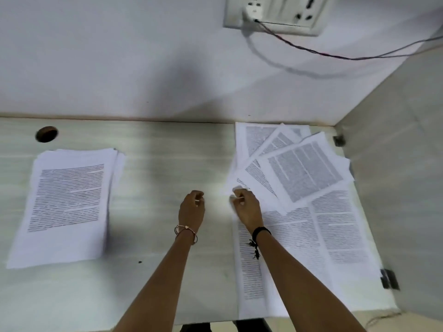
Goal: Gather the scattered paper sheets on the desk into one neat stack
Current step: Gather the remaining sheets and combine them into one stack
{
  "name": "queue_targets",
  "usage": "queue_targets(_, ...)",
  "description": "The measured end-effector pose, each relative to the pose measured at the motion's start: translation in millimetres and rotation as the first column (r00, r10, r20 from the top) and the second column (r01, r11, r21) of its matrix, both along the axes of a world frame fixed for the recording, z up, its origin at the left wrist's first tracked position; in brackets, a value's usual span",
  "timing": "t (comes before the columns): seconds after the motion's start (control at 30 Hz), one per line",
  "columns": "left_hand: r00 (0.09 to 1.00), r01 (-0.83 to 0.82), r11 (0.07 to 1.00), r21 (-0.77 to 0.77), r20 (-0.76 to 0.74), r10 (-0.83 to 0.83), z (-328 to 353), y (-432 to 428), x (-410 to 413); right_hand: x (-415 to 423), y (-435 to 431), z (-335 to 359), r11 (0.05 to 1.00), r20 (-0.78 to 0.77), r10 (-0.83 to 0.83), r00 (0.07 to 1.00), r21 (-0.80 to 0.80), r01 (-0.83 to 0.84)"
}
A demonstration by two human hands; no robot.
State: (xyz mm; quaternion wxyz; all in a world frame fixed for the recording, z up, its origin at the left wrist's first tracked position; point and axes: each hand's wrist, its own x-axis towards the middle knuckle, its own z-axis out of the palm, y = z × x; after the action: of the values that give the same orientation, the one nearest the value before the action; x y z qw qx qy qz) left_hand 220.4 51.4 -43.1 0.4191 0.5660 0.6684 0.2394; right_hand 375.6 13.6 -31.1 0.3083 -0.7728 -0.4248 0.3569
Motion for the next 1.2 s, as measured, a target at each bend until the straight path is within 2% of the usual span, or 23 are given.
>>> queue_targets(0.1, 0.996, 0.082, 0.996, -0.034, 0.033, -0.081, 2.0, -10.5, 40.4, 52.4, -25.0, -3.8, 0.994, 0.075, -0.104, 0.992, -0.009, 0.105)
queue_targets(0.17, 0.989, 0.143, 0.989, -0.036, 0.031, -0.142, 2.0, -16.2, 66.5, 83.1, -41.4, -10.4, 0.969, 0.129, -0.243, 0.962, -0.025, 0.248)
queue_targets(0.23, 0.98, 0.196, 0.978, -0.068, 0.041, -0.194, 2.2, -21.4, 86.2, 102.7, -53.3, -15.3, 0.888, 0.108, -0.455, 0.884, -0.007, 0.459)
queue_targets(0.3, 0.968, 0.245, 0.965, -0.092, 0.075, -0.238, 2.4, -26.8, 107.4, 120.2, -59.1, -19.6, 0.785, 0.006, -0.618, 0.786, -0.034, 0.618)
queue_targets(0.4, 0.948, 0.312, 0.945, -0.094, 0.104, -0.302, -0.2, -26.5, 132.4, 141.5, -54.2, -24.5, 0.741, -0.097, -0.671, 0.735, -0.123, 0.661)
queue_targets(0.5, 0.959, 0.278, 0.952, -0.132, 0.094, -0.267, -5.7, -19.1, 148.3, 156.3, -42.4, -20.4, 0.718, -0.211, -0.695, 0.687, -0.167, 0.676)
queue_targets(0.6, 0.97, 0.243, 0.966, -0.094, 0.053, -0.239, -4.2, -19.0, 151.7, 171.5, -24.5, -25.0, 0.686, -0.3, -0.726, 0.618, -0.272, 0.675)
queue_targets(0.7, 0.995, 0.047, 0.998, -0.032, 0.088, -0.044, 1.2, -21.2, 152.1, 181.4, -15.4, -27.1, 0.74, -0.306, -0.672, 0.675, -0.316, 0.593)
queue_targets(0.77, 0.985, -0.145, 0.989, -0.002, 0.094, 0.144, 6.8, -19.2, 150.0, 185.3, -20.7, -25.4, 0.82, -0.363, -0.572, 0.736, -0.224, 0.527)
queue_targets(0.83, 0.96, -0.243, 0.969, -0.04, 0.13, 0.246, 11.3, -15.3, 144.1, 191.1, -31.5, -25.0, 0.908, -0.39, -0.417, 0.821, -0.136, 0.397)
queue_targets(0.93, 0.908, -0.225, 0.937, -0.267, 0.292, 0.301, 11.7, -4.2, 129.6, 199.9, -43.1, -29.6, 0.976, -0.401, -0.217, 0.89, -0.121, 0.183)
queue_targets(1.07, 0.927, -0.111, 0.916, -0.385, 0.294, 0.235, -16.2, 3.9, 107.8, 205.3, -43.9, -28.5, 0.973, -0.39, 0.086, 0.917, -0.164, -0.161)
queue_targets(1.13, 0.959, -0.092, 0.94, -0.327, 0.225, 0.173, -15.7, 0.8, 104.9, 203.6, -35.2, -24.7, 0.966, -0.277, 0.141, 0.95, -0.169, -0.193)
queue_targets(1.2, 0.975, -0.078, 0.952, -0.296, 0.175, 0.134, -16.3, 0.4, 106.0, 199.5, -22.3, -22.6, 0.987, -0.113, 0.067, 0.991, -0.135, -0.082)
